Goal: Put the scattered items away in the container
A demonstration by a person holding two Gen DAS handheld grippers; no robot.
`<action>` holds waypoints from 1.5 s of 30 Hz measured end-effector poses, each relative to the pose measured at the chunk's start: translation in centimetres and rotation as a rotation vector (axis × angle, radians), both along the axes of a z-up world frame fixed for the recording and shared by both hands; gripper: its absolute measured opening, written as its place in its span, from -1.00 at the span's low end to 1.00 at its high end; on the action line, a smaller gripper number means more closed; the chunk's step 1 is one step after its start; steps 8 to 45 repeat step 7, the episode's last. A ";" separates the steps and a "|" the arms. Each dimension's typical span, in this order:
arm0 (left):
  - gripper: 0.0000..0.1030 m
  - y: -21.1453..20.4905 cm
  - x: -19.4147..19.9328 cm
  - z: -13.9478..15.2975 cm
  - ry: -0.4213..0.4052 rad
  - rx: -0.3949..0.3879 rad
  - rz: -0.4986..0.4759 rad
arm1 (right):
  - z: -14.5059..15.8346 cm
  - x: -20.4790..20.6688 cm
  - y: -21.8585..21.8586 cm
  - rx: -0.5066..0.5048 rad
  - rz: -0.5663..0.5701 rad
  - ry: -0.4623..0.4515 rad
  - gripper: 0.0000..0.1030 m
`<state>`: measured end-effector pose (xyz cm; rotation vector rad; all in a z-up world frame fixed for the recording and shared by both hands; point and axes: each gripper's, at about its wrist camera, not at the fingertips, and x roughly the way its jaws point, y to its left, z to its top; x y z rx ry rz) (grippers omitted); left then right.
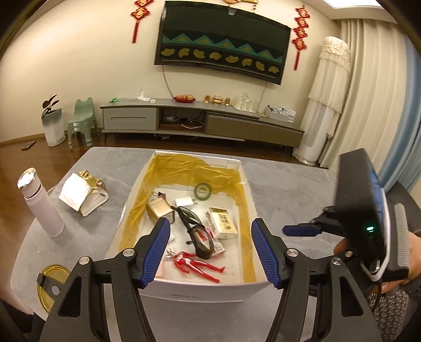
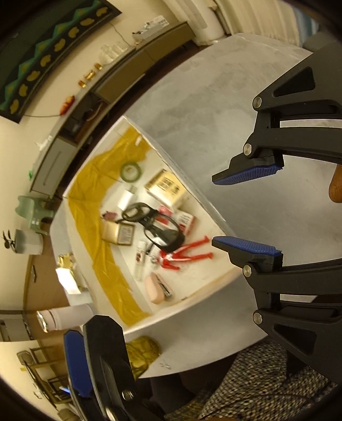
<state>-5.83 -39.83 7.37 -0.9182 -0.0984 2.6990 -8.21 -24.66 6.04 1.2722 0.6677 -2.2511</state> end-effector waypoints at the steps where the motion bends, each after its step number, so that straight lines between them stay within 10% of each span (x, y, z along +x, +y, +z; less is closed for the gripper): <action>1: 0.27 0.2 0.2 0.1 0.002 -0.005 -0.005 | 0.0 0.1 0.0 -0.008 0.001 -0.006 -0.16; 45: 0.27 0.6 0.9 0.6 0.015 -0.013 -0.007 | 1.0 1.2 -0.7 -0.037 0.032 0.014 -0.16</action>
